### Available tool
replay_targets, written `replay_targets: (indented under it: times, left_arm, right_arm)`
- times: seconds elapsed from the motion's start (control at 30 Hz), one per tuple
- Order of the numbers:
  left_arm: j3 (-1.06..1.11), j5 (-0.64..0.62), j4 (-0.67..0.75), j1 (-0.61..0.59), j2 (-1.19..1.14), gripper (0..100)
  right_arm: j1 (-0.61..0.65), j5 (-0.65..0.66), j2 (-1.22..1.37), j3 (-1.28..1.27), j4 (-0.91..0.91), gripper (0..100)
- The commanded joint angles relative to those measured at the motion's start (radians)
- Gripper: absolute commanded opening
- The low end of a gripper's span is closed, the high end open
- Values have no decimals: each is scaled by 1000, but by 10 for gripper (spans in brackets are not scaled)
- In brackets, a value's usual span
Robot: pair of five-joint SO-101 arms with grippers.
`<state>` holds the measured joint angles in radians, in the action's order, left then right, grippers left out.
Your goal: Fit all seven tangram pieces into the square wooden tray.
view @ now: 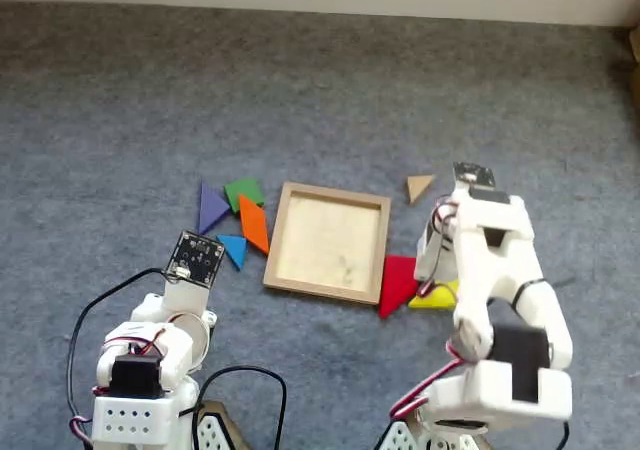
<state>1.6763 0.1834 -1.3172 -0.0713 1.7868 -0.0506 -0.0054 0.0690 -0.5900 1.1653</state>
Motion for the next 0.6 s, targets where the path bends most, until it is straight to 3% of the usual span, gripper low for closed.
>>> replay_targets:
  times: [0.0,0.27,0.57]
  left_arm:
    - [19,-8,-5,5,25,46]
    - [19,-8,-5,5,25,46]
    - [19,-8,-5,5,25,46]
  right_arm:
    - [-7,5,117,67,1,313]
    - [56,-26,249,231,113,309]
    - [68,-21,254,245,116,128]
